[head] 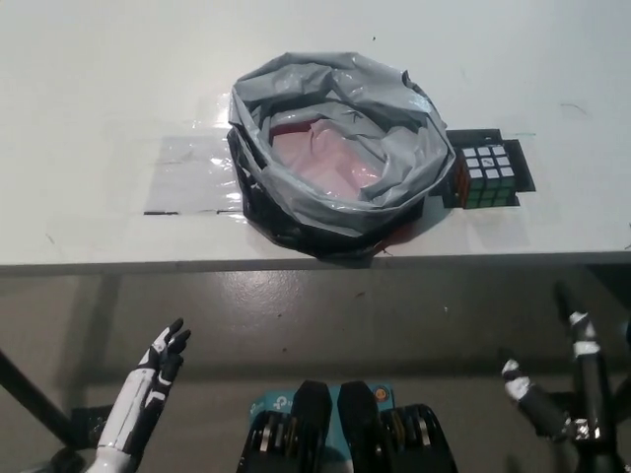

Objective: Use the right hand to pick up a rubix's cube and place it into a plastic bag and lift the bag

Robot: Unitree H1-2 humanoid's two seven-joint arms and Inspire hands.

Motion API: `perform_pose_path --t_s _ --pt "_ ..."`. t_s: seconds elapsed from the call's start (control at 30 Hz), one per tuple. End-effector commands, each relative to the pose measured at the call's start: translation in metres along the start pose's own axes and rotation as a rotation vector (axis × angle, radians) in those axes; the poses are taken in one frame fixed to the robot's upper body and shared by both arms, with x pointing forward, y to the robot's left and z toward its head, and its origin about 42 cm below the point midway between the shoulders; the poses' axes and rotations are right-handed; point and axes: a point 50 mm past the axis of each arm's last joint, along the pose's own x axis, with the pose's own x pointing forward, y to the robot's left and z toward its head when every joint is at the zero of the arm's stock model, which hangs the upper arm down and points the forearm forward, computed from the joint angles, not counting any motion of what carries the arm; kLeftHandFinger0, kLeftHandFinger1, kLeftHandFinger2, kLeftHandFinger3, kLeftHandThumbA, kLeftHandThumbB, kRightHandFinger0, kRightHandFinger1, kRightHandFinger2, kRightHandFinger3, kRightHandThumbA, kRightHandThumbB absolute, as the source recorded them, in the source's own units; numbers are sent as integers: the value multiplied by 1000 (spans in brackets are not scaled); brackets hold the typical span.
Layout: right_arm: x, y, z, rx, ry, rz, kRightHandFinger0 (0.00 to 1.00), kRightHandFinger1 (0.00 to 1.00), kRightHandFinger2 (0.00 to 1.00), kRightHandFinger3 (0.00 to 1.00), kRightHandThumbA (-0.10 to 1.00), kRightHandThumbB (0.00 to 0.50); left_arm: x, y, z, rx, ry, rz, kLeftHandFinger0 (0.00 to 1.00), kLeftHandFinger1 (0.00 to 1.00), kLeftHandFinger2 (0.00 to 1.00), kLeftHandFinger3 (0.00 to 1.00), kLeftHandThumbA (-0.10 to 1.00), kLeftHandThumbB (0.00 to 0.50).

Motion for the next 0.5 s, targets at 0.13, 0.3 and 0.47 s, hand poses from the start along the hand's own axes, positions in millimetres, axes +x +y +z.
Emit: perform_pose_path --t_s 0.13,0.3,0.47 --pt "89 5 48 -122 -169 -145 1000 1000 1000 1000 504 219 9 2 18 -16 -103 -22 1000 1000 1000 1000 1000 247" --pt "137 20 45 -108 -101 -121 1000 1000 1000 1000 603 328 8 7 16 1 -99 -3 1000 1000 1000 1000 1000 243" --pt "161 33 29 -132 -61 -110 1000 1000 1000 1000 676 378 2 6 13 22 -83 -10 1000 1000 1000 1000 1000 206"
